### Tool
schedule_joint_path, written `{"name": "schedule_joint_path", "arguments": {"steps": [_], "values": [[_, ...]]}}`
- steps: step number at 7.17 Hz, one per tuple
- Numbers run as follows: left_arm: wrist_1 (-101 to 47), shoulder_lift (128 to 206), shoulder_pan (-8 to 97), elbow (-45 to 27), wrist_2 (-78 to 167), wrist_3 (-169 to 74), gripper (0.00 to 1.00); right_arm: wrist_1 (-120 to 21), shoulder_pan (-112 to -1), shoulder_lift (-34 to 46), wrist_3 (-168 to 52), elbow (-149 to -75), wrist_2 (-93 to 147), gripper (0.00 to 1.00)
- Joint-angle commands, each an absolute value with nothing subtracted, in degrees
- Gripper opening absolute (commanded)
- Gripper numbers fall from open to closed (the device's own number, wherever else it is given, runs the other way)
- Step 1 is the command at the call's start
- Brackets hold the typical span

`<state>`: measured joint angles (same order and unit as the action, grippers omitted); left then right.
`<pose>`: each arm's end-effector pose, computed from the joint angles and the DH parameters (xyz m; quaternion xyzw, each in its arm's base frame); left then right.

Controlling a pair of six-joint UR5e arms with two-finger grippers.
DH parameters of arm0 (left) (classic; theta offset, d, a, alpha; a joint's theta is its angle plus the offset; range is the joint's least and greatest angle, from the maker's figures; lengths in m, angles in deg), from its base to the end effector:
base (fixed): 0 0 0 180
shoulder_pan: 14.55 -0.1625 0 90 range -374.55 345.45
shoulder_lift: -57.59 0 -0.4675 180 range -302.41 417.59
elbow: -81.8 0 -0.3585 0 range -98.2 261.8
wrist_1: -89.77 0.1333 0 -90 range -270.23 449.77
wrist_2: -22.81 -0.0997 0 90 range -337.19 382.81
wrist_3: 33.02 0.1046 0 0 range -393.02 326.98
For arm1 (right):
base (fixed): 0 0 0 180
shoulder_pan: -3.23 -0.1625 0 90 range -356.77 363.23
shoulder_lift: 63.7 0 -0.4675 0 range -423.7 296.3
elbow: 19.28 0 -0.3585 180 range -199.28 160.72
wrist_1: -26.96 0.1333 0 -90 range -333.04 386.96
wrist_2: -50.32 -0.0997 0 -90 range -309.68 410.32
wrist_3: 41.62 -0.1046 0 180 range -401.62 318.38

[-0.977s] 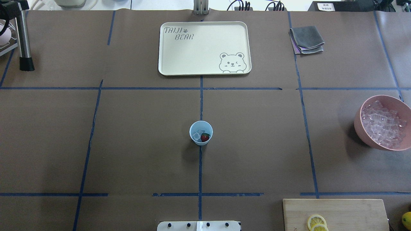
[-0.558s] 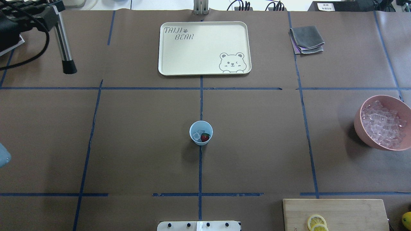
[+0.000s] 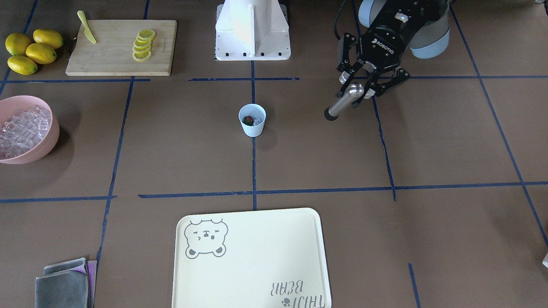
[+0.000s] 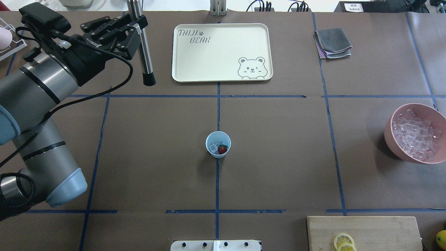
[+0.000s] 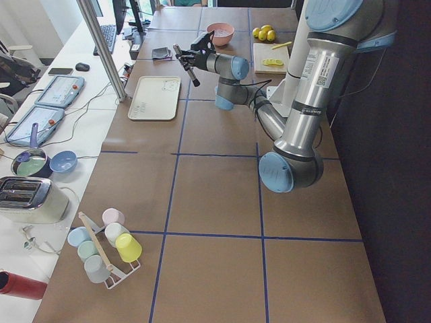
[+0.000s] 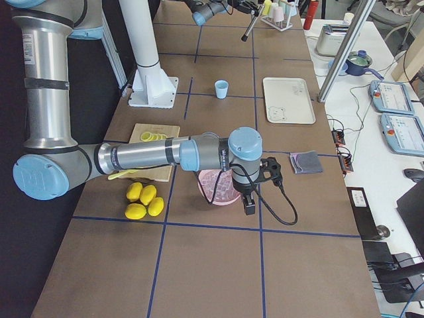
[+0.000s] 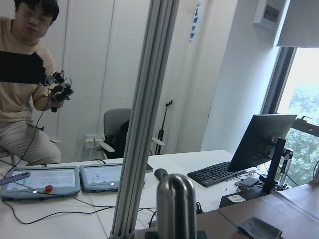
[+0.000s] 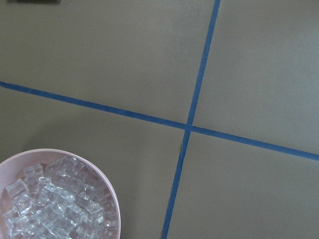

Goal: Mash ice and strawberries in cup
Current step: 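Lift the steel masher upright with the left gripper, then carry the masher with the left gripper over the light-blue cup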

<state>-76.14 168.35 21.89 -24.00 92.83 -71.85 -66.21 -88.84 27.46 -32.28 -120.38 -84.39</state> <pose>0.3070 -0.4368 0.2564 0.6363 0.5241 -0.0729 0.5613 0.0760 -0.4490 0.6301 0.0921 -0.3724 -0.0809 0.9200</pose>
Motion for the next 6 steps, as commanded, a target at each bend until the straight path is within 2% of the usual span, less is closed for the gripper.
{"name": "schedule_joint_path", "arguments": {"steps": [1,2,4,6], "values": [[-89.7,171.9,19.6,-13.8,92.0,-69.9,0.00,-66.2,-88.7,27.2,-32.4,-120.5,-84.2,0.99],[-92.8,174.0,16.2,-10.9,89.6,-69.8,0.00,-66.2,-88.7,27.1,-32.4,-120.5,-84.3,0.99],[-94.8,174.9,10.1,-10.2,84.9,-69.9,0.00,-66.2,-88.7,26.9,-32.4,-120.6,-84.3,0.99],[-101.6,179.4,7.6,-1.2,82.1,-69.9,0.00,-66.2,-88.7,26.9,-32.4,-120.6,-84.3,0.99]]}}
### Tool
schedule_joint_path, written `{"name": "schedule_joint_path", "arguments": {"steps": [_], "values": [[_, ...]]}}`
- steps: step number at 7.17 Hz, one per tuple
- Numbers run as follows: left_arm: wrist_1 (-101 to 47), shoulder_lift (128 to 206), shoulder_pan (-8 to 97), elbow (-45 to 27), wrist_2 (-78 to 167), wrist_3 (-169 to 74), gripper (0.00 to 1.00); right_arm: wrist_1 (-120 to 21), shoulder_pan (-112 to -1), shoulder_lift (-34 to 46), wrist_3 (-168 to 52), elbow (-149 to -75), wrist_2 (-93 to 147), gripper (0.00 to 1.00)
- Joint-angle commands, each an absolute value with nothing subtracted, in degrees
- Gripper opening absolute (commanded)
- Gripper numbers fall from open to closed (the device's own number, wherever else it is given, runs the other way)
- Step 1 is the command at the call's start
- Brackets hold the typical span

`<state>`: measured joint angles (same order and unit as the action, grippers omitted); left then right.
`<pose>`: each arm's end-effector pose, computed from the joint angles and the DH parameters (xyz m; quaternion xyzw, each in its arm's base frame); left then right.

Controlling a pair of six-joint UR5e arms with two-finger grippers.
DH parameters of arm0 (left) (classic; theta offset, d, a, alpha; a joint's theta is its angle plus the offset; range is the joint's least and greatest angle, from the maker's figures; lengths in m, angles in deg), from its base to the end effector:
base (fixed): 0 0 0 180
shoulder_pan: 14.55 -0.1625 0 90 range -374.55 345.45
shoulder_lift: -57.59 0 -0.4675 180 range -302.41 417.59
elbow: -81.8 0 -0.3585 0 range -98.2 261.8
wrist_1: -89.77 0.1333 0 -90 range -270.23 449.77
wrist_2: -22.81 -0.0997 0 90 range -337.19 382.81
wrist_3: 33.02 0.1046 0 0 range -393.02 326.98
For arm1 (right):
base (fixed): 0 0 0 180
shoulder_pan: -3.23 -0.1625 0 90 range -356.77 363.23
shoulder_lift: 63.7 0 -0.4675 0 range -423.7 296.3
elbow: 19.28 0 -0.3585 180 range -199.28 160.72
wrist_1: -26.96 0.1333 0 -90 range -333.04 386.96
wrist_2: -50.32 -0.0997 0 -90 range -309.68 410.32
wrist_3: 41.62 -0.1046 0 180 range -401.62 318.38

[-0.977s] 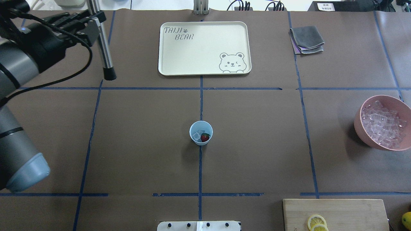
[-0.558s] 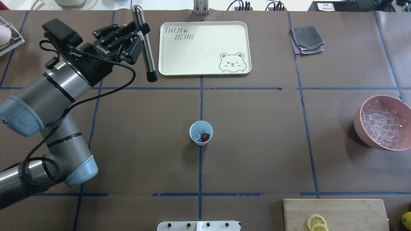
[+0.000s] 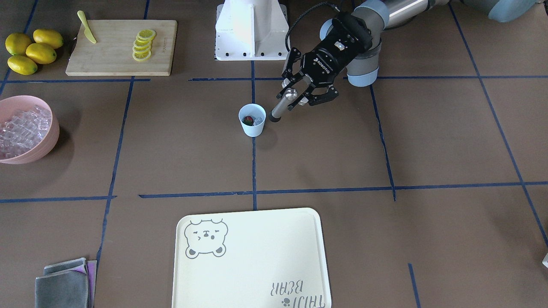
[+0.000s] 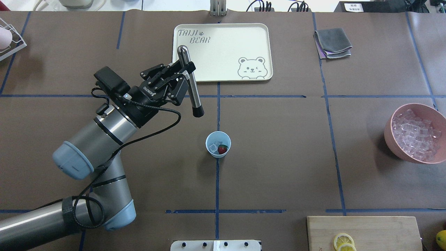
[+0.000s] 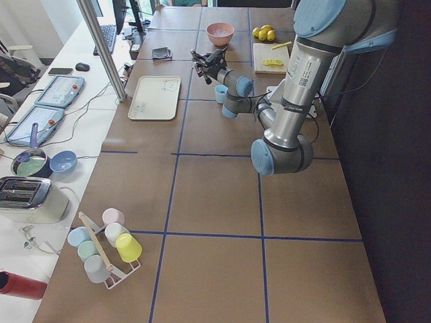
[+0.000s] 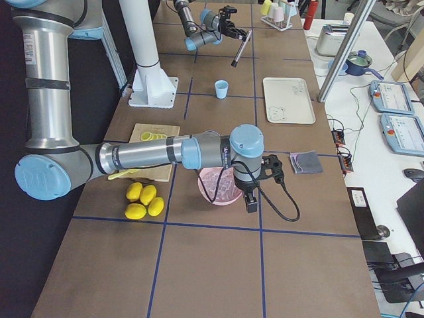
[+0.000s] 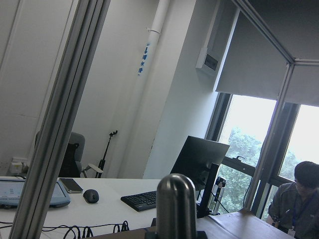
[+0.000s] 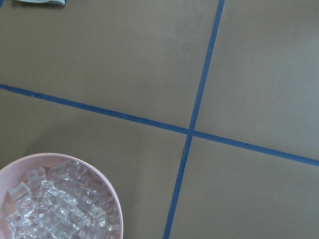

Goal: Mash ice and strawberries in cup
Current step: 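Carry the masher with the left gripper over the light-blue cup, then lower the masher into the cup and press down on the contents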

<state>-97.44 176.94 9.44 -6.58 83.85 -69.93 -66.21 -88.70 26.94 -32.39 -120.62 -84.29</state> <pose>0.4408 -0.3975 0.2690 0.6254 0.5996 -0.1022 0.4889 0.0752 -0.4534 0.6242 0.0973 -0.3710 -0.0836 0.9197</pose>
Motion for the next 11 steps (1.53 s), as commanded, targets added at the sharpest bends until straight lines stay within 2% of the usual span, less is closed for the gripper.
{"name": "schedule_joint_path", "arguments": {"steps": [1,11], "values": [[-102.1,179.7,6.3,0.0,82.1,-69.9,0.00,-66.2,-88.7,26.9,-32.4,-120.6,-84.3,0.99],[-101.3,181.0,2.4,0.0,81.5,-63.8,0.00,-66.2,-88.7,27.3,-32.4,-120.5,-84.2,0.99]]}}
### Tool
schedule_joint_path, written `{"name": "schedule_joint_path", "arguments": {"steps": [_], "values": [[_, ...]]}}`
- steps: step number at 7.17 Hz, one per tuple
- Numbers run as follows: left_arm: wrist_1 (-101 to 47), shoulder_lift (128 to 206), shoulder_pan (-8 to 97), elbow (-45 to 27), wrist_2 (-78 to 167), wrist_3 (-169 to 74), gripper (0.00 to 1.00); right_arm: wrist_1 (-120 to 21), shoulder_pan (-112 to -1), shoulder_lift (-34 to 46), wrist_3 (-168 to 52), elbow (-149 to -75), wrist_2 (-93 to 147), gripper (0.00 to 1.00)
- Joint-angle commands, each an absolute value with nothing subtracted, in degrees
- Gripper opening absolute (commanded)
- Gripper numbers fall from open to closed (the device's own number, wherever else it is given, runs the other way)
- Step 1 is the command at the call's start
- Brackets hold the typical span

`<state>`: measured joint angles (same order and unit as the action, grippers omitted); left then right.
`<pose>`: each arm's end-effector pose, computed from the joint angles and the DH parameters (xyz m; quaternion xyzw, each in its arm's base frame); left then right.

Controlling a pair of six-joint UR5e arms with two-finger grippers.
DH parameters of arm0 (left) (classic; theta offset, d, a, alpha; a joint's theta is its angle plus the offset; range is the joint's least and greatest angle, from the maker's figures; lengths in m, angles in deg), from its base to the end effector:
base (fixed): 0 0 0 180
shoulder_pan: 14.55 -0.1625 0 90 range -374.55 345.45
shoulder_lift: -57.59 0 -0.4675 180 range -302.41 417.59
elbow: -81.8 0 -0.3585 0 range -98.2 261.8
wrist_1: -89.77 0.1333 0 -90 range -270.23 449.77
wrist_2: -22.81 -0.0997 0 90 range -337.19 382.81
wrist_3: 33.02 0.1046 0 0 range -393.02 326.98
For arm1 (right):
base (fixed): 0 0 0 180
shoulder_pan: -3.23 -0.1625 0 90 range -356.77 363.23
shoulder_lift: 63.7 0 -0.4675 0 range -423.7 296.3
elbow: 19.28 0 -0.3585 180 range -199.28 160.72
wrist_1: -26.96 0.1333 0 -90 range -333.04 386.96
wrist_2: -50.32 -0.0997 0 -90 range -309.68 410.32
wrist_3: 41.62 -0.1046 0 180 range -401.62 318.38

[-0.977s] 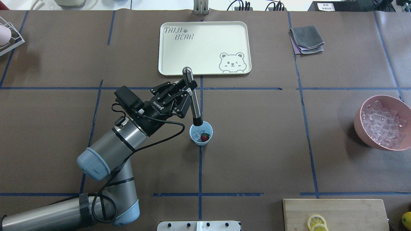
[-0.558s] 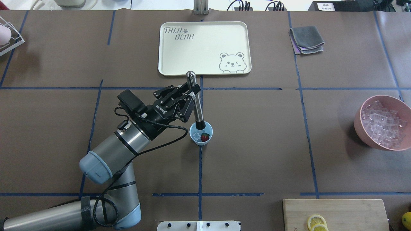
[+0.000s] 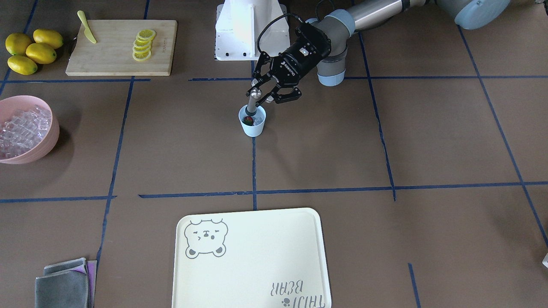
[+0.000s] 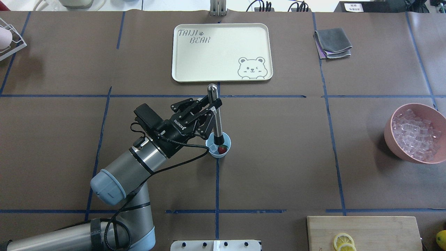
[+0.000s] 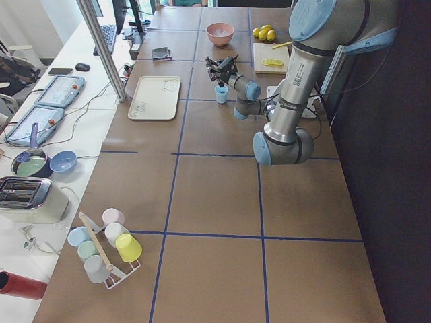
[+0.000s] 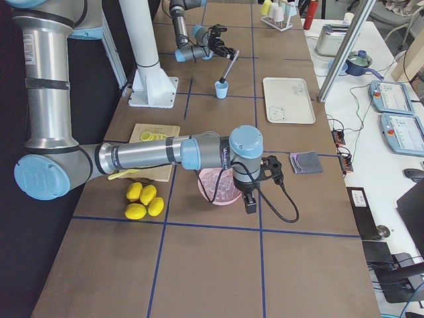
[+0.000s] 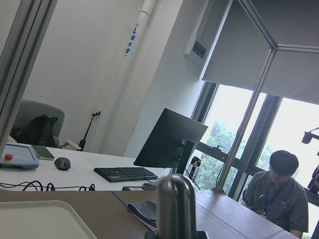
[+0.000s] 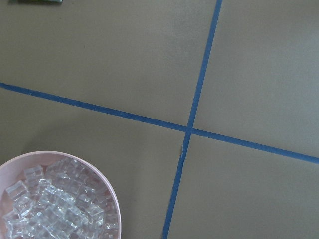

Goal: Mash ice and strawberries in cup
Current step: 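Lower the masher into the cup and press down on the contents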

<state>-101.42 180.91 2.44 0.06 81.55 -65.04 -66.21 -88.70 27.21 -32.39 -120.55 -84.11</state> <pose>0.5139 -0.3532 0.2680 0.6194 0.6075 -0.0727 0.4919 0.0753 -0.4512 0.6271 0.0945 -0.3699 -0.0825 0.9206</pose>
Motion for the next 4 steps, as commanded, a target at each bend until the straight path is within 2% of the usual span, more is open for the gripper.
{"name": "schedule_joint_path", "arguments": {"steps": [1,4], "values": [[-101.3,181.1,2.2,0.2,81.5,-63.7,0.00,-66.2,-88.7,27.3,-32.4,-120.5,-84.2,0.99],[-101.3,180.9,1.6,1.1,81.4,-63.8,0.00,-66.2,-88.7,27.5,-32.4,-120.5,-84.2,0.99]]}}
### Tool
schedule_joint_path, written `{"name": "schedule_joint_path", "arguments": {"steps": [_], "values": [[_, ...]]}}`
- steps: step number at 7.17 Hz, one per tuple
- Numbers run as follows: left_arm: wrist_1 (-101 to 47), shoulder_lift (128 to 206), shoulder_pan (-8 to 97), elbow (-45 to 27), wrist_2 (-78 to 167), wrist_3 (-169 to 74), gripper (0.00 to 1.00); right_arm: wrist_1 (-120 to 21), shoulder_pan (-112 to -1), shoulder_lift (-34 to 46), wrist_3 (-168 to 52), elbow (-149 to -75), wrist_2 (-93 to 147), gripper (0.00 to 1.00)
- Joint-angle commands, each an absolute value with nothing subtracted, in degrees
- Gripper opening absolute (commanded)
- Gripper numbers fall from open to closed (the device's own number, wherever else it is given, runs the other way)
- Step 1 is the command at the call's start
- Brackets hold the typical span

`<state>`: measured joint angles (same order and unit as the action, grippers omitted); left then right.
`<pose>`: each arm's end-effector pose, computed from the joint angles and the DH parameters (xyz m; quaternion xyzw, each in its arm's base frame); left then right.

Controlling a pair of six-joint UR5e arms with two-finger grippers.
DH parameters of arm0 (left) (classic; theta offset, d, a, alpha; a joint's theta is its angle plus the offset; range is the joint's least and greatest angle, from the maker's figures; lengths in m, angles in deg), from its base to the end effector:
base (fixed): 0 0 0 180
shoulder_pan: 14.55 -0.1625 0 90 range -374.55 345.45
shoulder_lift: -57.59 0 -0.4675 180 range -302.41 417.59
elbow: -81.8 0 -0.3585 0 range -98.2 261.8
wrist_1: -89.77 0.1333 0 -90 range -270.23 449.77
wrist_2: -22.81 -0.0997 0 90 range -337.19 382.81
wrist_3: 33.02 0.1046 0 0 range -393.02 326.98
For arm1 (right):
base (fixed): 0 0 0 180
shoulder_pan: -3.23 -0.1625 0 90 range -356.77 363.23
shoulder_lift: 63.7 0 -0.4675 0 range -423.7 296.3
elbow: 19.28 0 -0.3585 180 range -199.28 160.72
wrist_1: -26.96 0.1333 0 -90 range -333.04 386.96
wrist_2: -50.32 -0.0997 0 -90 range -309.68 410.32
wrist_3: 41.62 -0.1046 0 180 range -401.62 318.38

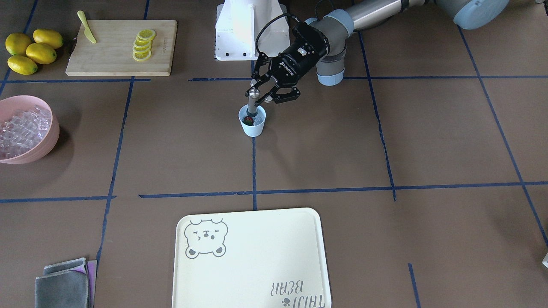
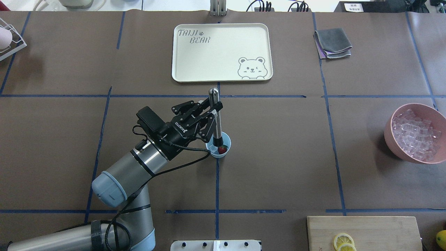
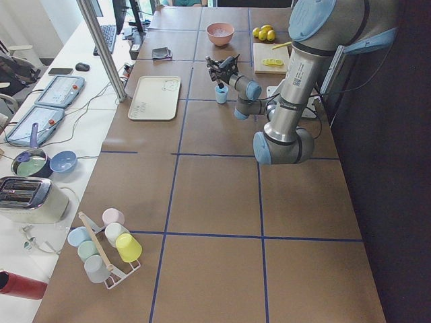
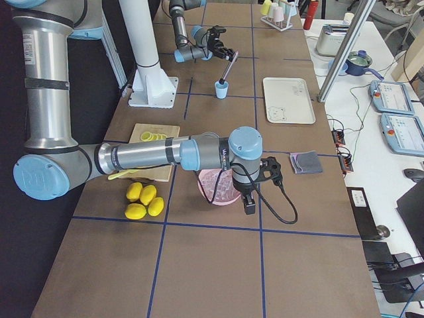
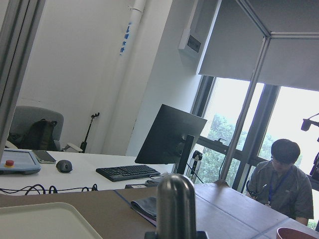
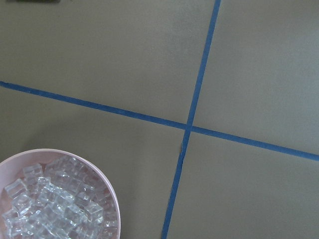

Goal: Mash ice and strawberries in cup
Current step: 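Lower the masher into the cup and press down on the contents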

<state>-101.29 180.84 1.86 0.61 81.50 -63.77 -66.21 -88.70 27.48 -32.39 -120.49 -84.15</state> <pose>0.5202 -0.3488 0.2721 0.6226 0.6003 -0.0623 0.4980 0.0752 -0.4490 0.6297 0.0918 -0.3706 -0.0814 0.9207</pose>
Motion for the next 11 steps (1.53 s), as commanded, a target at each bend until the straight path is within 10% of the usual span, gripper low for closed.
{"name": "schedule_joint_path", "arguments": {"steps": [1,11], "values": [[-101.4,180.9,0.7,1.2,79.9,-63.9,0.00,-66.2,-88.7,27.5,-32.4,-120.4,-84.2,0.99],[-101.9,182.1,0.1,5.2,78.8,-64.0,0.00,-66.2,-88.7,27.4,-32.3,-120.3,-84.2,0.99]]}}
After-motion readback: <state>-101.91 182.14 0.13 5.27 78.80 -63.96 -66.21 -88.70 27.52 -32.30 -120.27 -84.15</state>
